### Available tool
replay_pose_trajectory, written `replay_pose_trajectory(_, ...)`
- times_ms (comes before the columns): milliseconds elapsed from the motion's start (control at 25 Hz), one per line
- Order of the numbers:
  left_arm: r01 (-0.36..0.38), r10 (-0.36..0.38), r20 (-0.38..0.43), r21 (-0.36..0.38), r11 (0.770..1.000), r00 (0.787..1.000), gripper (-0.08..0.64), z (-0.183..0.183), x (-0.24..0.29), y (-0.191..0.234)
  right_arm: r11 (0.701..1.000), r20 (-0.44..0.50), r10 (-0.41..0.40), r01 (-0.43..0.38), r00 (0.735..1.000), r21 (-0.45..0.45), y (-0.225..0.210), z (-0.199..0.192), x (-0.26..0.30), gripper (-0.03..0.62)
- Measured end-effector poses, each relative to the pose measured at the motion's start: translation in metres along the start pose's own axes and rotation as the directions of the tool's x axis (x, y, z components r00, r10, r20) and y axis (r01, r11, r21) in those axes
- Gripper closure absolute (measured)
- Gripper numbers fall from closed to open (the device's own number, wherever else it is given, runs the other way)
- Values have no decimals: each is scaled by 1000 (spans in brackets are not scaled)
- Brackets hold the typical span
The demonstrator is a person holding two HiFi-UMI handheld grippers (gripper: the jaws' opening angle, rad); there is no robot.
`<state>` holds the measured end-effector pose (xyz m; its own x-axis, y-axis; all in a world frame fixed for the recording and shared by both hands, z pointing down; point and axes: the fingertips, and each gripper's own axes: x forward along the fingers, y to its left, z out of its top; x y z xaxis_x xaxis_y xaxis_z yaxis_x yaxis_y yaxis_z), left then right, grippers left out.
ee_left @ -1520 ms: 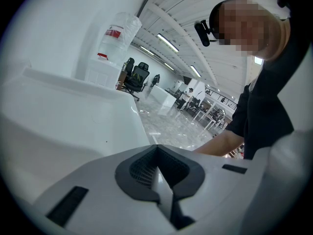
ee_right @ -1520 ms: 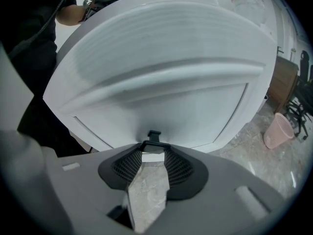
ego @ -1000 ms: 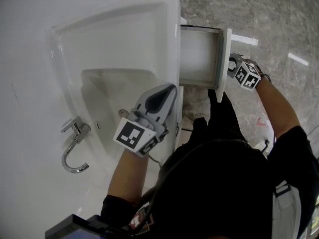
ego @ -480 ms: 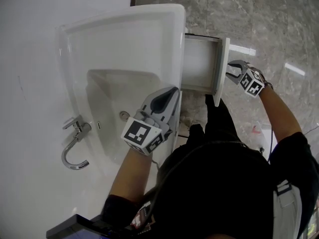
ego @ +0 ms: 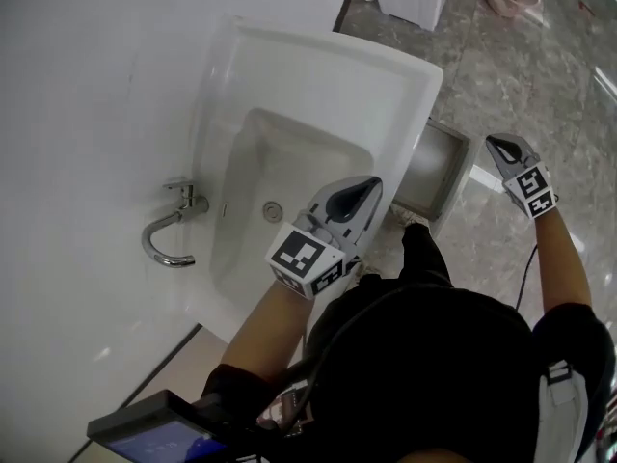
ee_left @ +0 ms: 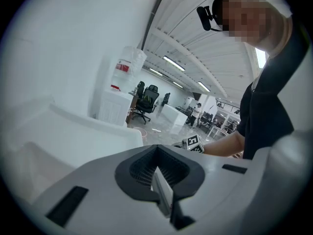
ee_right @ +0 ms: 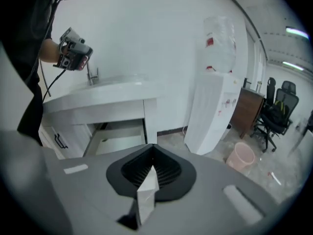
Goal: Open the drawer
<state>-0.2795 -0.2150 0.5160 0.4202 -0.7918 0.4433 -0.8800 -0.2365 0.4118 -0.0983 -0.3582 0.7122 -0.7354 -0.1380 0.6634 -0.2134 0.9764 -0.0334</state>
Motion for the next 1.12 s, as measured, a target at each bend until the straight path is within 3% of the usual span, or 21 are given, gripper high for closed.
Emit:
replay_pose_trajectory(120, -56, 57, 55, -6, 998, 997, 565, 19, -33, 3, 998, 65, 23, -19, 998, -58, -2, 67, -4, 592)
replay_pose_trajectory(320, -139, 139, 137, -10, 990, 981, 565, 37, -106, 6, 987, 110, 70, -53, 991, -154, 34, 153, -2, 592)
replay_pose_trajectory(480, -262, 260, 243, -24, 965, 935, 565, 48, -186, 15, 958, 145, 153, -111, 978, -264, 80, 230, 21, 592)
replay_pose_trajectory(640, -339, 338, 295, -52, 939, 893, 565, 39, -279, 12, 937, 147, 214, -160, 966, -312, 156, 281, 25, 592)
replay_pose_trajectory(760, -410, 414, 328, -85, 908, 849, 565, 26, -349, 15, 913, 148, 276, -211, 950, -348, 219, 321, 33, 592)
replay_pose_trajectory(1120, -573, 598, 429, -203, 794, 677, 565, -18, -527, 9, 819, 154, 445, -331, 882, -469, 395, 428, 42, 592)
